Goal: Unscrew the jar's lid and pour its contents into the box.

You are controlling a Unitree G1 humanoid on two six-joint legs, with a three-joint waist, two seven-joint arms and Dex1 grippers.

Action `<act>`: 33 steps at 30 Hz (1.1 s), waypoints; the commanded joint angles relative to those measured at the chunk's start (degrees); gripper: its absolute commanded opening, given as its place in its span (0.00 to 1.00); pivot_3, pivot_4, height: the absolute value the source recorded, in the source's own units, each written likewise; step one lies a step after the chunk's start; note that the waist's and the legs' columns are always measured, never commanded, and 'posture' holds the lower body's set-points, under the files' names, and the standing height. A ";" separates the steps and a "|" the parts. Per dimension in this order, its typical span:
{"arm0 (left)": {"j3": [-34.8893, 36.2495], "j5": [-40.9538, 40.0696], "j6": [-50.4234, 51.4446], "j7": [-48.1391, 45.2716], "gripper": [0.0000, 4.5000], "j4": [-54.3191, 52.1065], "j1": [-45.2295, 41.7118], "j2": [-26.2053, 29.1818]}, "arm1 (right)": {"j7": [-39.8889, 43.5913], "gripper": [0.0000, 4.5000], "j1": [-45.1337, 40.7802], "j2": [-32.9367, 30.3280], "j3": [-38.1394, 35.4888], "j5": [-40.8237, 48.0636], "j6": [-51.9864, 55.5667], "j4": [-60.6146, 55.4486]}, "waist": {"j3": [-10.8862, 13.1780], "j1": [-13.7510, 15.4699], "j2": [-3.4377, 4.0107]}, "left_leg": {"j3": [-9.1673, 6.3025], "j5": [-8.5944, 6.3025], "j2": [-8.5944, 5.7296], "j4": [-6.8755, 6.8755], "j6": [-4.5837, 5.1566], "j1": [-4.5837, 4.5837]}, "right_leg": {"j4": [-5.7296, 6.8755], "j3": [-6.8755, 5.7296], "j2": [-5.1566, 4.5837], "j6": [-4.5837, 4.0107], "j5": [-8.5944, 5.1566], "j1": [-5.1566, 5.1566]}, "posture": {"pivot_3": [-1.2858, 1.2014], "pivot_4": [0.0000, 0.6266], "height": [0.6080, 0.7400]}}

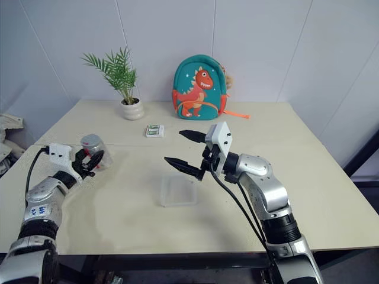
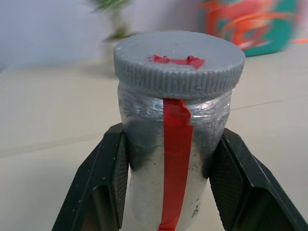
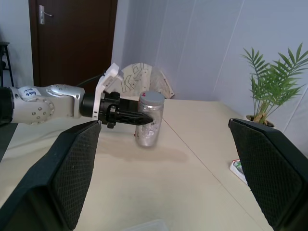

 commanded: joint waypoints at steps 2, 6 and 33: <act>-2.00 -6.63 11.43 -8.83 0.44 -20.89 6.36 3.45 | -3.77 1.00 -1.14 -0.64 1.32 1.41 7.58 -9.12 | 0.00 -0.28 0.00 | 0.02 -0.03 0.05 -0.01 -0.03 0.01 | -0.01 0.02 0.04 -0.07 -0.04 -0.05 | 0.52 0.24 1.00; -4.60 -10.03 19.56 -13.51 0.44 -32.53 9.96 5.44 | -10.71 1.00 -2.03 0.12 4.54 -0.79 17.94 -14.25 | 0.00 -0.34 0.00 | 0.05 -0.04 0.22 -0.01 -0.07 0.01 | 0.33 0.07 0.19 -0.35 -0.20 -0.30 | 0.52 0.24 1.00; -14.05 -10.14 27.26 -18.04 0.44 -39.11 5.28 -0.34 | -22.78 1.00 -4.52 8.64 7.80 -2.04 32.45 -11.62 | 0.00 -1.19 0.00 | 0.14 -0.02 0.26 -0.01 0.00 -0.04 | 0.37 0.16 0.28 -0.45 -0.30 -0.44 | 0.52 0.24 1.00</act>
